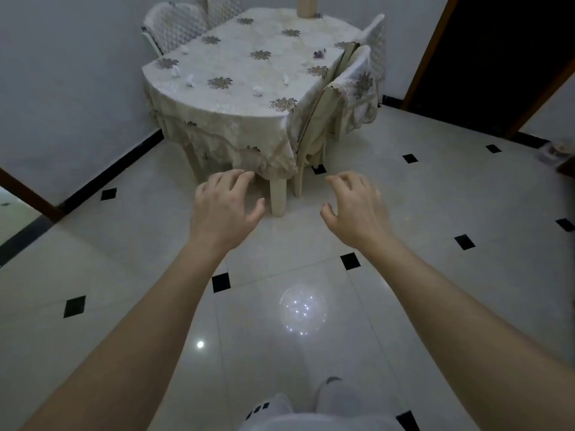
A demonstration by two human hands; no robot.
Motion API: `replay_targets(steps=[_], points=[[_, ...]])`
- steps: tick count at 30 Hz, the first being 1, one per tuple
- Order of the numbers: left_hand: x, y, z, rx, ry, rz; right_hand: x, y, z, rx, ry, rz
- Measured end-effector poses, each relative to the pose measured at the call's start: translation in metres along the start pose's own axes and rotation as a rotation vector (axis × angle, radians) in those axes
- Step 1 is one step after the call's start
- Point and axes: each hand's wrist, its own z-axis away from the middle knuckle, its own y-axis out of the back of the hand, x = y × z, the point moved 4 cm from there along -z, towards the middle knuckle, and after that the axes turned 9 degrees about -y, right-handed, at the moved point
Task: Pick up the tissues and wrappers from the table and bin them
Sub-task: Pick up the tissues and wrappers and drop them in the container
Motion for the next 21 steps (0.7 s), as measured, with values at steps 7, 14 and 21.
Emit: replay_targets(steps=[7, 14, 21], points=[[-0.006, -0.020, -0.036, 0.011, -0.030, 0.007, 0.013, -0.015, -0.029, 0.006, -0.032, 0.013], [-0.013, -0.053, -0.098, 0.005, -0.054, 0.018, 0.042, -0.044, -0.086, -0.010, -0.040, 0.002], [-0.014, -0.109, -0.206, -0.030, -0.050, -0.014, 0.094, -0.066, -0.189, -0.013, -0.046, -0.032]])
